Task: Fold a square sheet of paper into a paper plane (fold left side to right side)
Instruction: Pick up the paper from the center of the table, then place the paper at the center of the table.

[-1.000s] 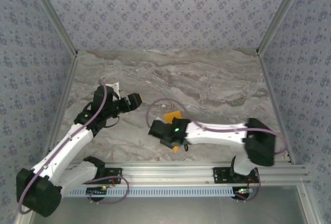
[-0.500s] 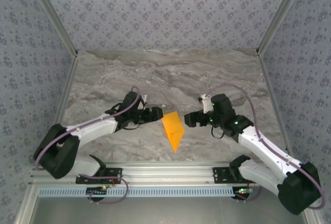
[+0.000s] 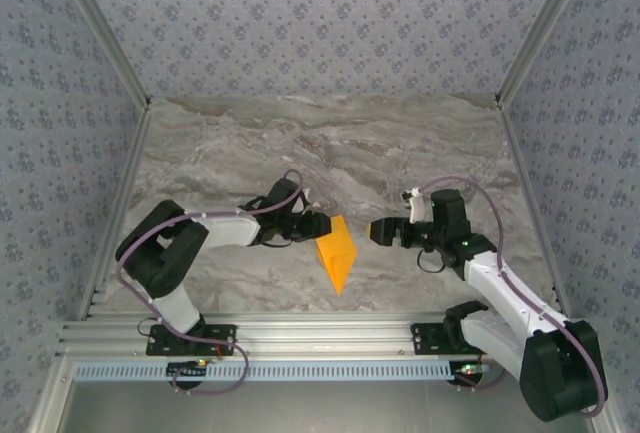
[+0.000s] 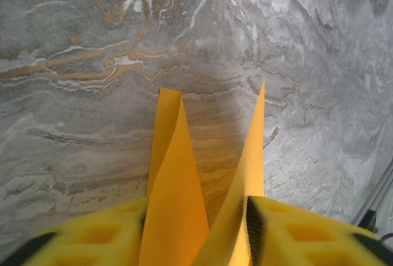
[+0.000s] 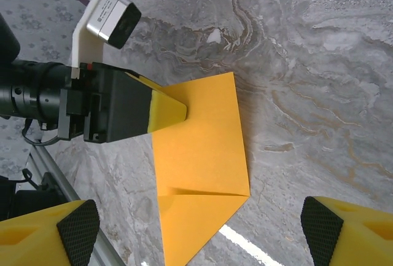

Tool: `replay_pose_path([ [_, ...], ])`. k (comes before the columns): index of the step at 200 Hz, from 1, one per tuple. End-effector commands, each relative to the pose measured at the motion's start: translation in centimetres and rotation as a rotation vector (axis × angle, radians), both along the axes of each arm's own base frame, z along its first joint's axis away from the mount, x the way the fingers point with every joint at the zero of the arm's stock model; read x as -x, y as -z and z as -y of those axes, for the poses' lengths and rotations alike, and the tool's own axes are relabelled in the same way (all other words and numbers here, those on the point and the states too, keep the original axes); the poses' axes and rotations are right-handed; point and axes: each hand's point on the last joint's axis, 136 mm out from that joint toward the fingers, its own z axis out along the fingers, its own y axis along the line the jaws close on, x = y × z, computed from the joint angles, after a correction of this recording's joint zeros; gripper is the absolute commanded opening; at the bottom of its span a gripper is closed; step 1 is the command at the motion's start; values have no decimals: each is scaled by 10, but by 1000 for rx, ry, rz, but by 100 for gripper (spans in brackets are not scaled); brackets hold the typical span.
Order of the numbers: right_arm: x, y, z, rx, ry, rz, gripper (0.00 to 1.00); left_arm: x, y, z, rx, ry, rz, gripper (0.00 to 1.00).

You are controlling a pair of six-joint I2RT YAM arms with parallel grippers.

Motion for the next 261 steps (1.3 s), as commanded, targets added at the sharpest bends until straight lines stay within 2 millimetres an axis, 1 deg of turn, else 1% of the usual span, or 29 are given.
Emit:
replay_pose_path([
  [1, 0, -3, -4, -67, -28, 14, 90, -10, -24, 15, 60, 47, 81, 25],
  [9, -1, -2, -5, -82, -34, 10, 90, -11, -27, 14, 63, 59, 101, 17],
  [21, -3, -4, -10, -109, -63, 13, 90, -12, -36, 13, 80, 76, 133, 8],
  [42, -8, -5, -20, -158, -118, 16, 88, -10, -55, 9, 138, 112, 189, 1],
  [56, -12, -9, -28, -197, -174, 39, 83, -9, -70, 3, 179, 124, 227, 0],
  [94, -19, -16, -47, -286, -312, 107, 77, -1, -109, -13, 313, 158, 308, 0],
  [128, -20, -21, -69, -333, -428, 121, 73, 11, -142, -15, 381, 211, 377, 0],
  [145, -18, -24, -81, -348, -479, 122, 70, 13, -152, -15, 399, 220, 395, 0],
  [162, -17, -28, -89, -353, -510, 126, 68, 14, -158, -16, 407, 219, 405, 0],
  [197, -15, -20, -97, -347, -529, 97, 59, 13, -161, -16, 413, 213, 407, 0],
  [218, -12, -19, -100, -347, -540, 91, 53, 12, -158, -17, 407, 204, 400, 0],
  [242, -11, -18, -100, -341, -541, 83, 43, 9, -154, -18, 400, 196, 391, 0],
  [261, -11, -14, -100, -326, -540, 73, 37, 7, -149, -19, 393, 188, 380, 0],
])
